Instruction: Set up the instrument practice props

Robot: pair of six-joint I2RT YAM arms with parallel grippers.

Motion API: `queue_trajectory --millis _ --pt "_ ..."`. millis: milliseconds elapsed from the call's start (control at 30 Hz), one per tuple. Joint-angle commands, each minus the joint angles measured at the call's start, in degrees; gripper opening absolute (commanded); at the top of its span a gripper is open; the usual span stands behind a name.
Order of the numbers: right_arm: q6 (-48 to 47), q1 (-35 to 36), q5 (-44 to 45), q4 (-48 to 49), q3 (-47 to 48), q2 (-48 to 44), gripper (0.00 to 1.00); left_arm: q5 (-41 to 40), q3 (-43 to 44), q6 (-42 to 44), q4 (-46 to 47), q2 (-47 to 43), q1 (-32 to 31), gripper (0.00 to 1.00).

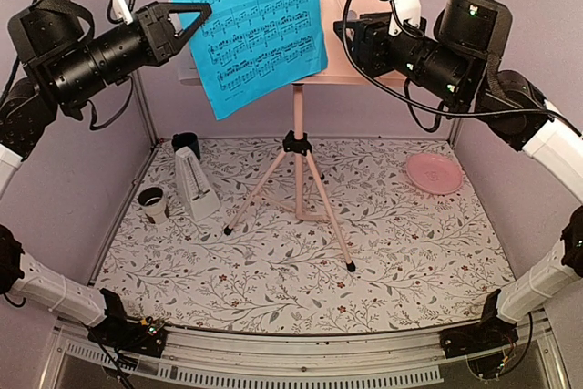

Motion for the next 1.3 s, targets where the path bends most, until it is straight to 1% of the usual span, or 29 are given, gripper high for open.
queue_trajectory --millis 0,233,400,467,567,600,833,967,1267 --pt "-1.26 -0.85 2.27 0.11 1.86 1.28 0.51 -0.61 0.78 0.41 -0.59 0.25 0.84 0.00" --pt "-5.55 -1.14 4.99 4.24 1.75 3.42 0.42 -1.40 0.45 0.77 0.72 0.33 1.16 0.00" --pt "-7.91 -1.28 5.74 6.58 2.18 4.66 0.29 -2.07 0.83 0.97 1.12 0.89 1.60 0.00" --pt "-8.50 -1.30 5.83 7.39 2.19 4.88 0.23 -2.30 0.89 0.97 1.41 1.19 1.78 0.00" --pt "-9.18 -1.38 5.67 8.48 1.94 4.90 0.05 -2.33 1.41 1.05 1.66 1.92 2.20 0.00" --pt "-9.36 -1.37 5.60 9.00 1.61 4.73 0.00 -2.33 1.71 1.05 1.66 2.33 2.43 0.00" --pt "-10.75 -1.47 3.34 17.94 -5.85 1.54 0.00 -1.35 4.64 2.02 1.78 5.88 4.73 0.00" --pt "-11.85 -1.73 1.14 21.07 -8.43 0.77 0.00 1.55 6.92 4.00 2.19 8.70 6.45 0.00" --pt "-13.31 -2.46 -2.55 25.28 -12.20 -0.76 0.00 6.16 19.67 9.97 -1.89 19.07 7.20 0.00"
